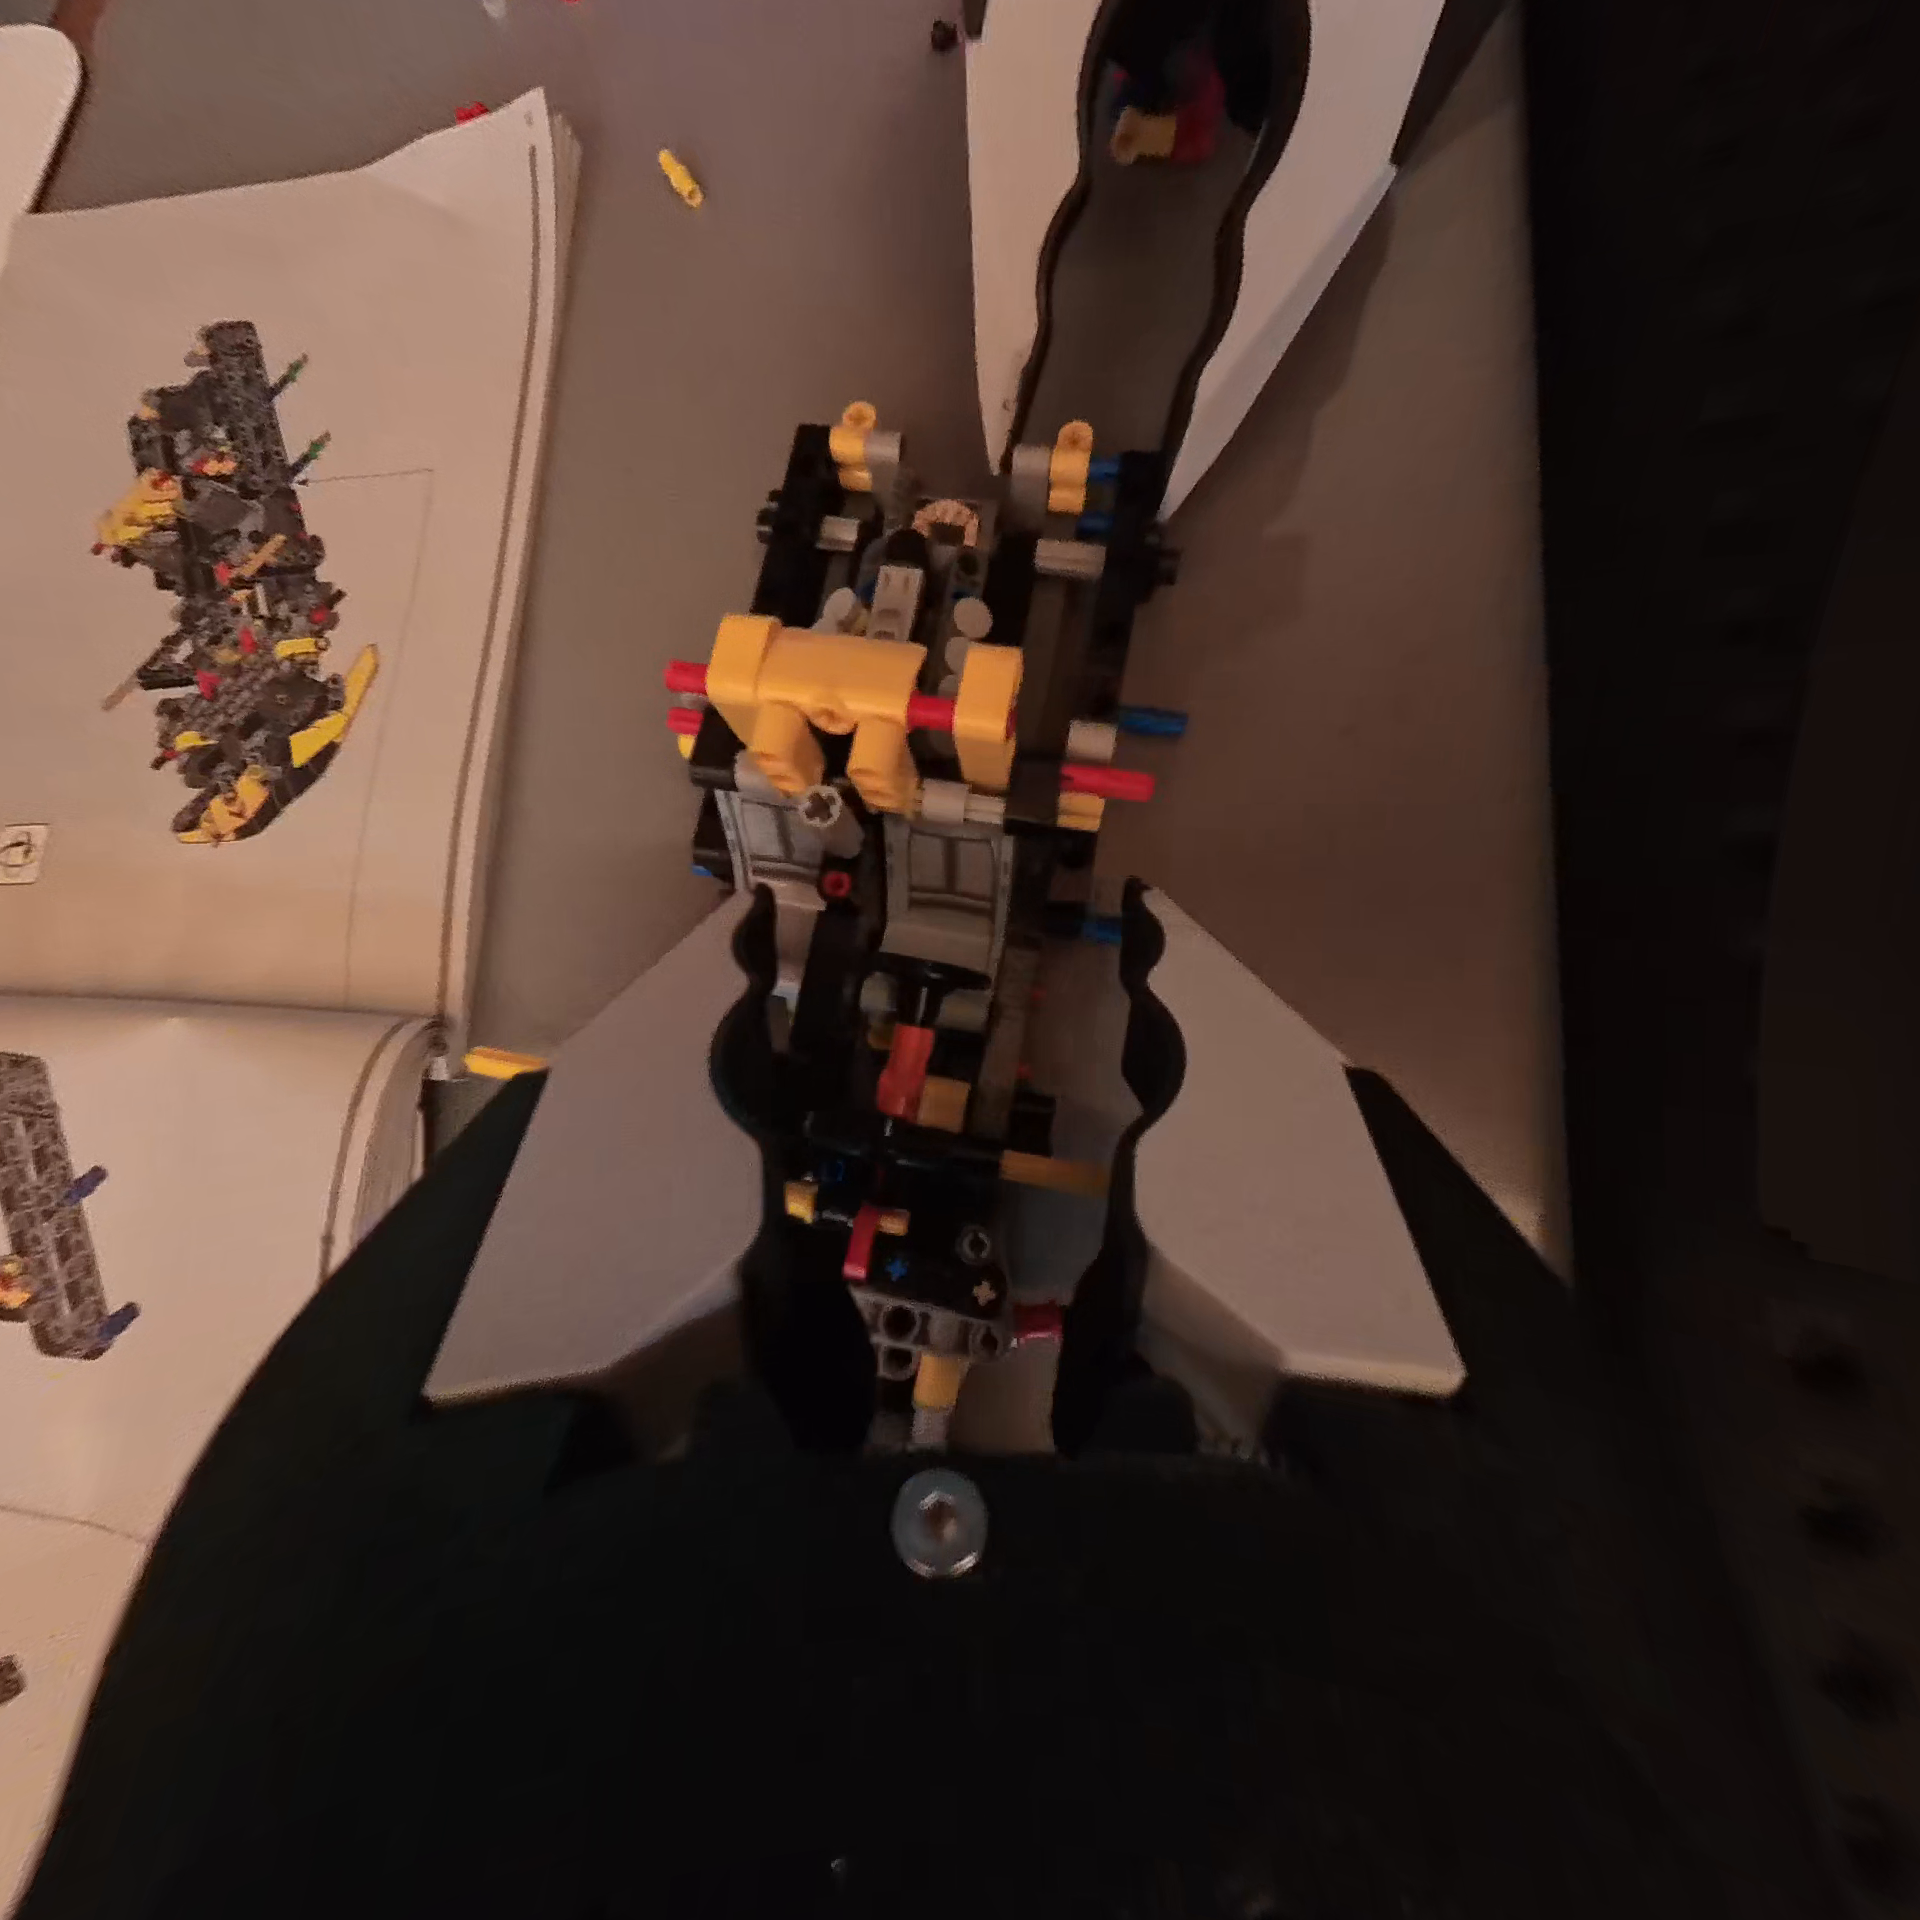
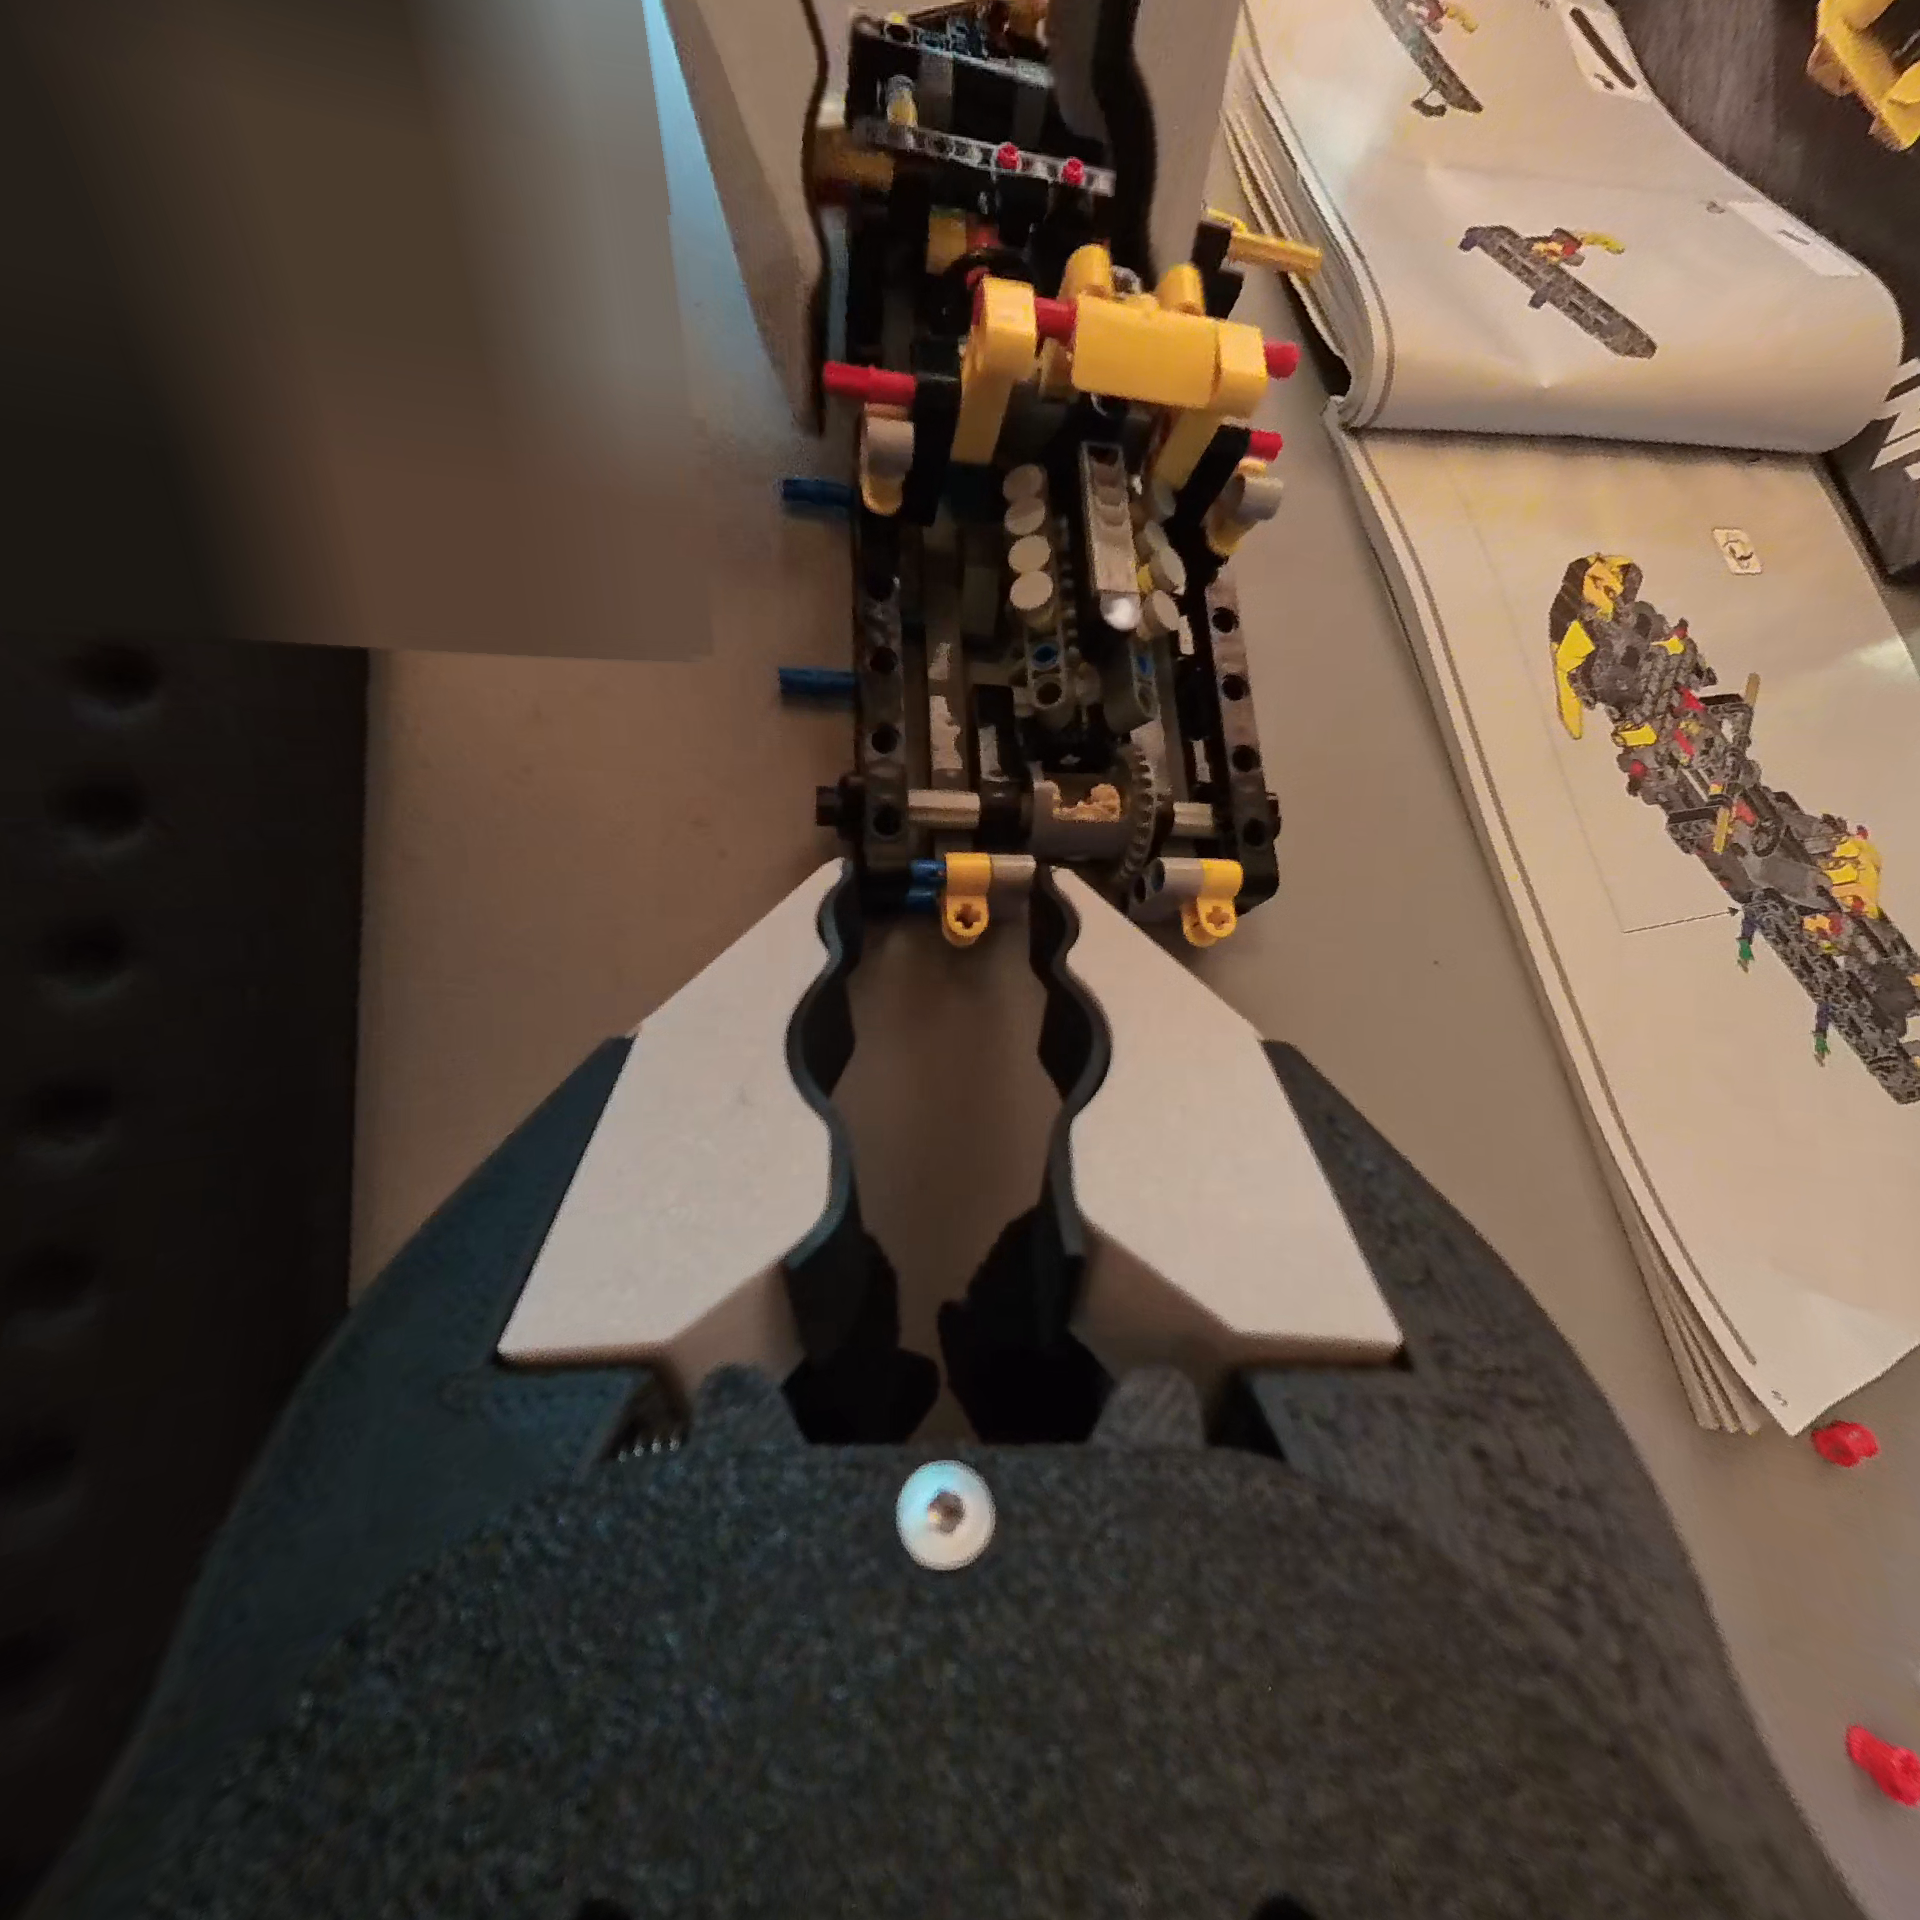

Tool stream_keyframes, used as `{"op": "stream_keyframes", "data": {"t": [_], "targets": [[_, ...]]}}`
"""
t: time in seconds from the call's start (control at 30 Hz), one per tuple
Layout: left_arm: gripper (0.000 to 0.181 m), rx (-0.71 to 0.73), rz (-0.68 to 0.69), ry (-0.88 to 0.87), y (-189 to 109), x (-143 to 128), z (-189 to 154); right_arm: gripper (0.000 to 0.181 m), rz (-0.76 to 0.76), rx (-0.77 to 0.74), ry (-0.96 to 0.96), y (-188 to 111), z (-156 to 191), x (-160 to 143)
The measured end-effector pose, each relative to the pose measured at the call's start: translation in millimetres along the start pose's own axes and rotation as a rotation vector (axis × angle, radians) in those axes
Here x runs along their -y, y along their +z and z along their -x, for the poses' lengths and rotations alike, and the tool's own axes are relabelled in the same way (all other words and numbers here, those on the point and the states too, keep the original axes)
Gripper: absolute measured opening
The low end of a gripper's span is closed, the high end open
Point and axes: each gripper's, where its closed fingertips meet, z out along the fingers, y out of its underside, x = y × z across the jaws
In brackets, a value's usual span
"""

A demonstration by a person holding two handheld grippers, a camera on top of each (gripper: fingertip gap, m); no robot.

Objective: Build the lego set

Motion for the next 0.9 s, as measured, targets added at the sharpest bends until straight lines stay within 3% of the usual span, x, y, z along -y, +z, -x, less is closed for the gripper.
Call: {"op": "stream_keyframes", "data": {"t": [0.37,0.9], "targets": [[0.059,0.106,0.020,0.120,10.2,-4.4,4.8,0.031,0.008,0.000,-0.005,0.3,-0.3,0.0],[0.059,0.127,0.003,0.139,11.5,-4.1,6.9,0.036,-0.013,0.039,0.057,-1.7,-0.1,-0.4]]}}
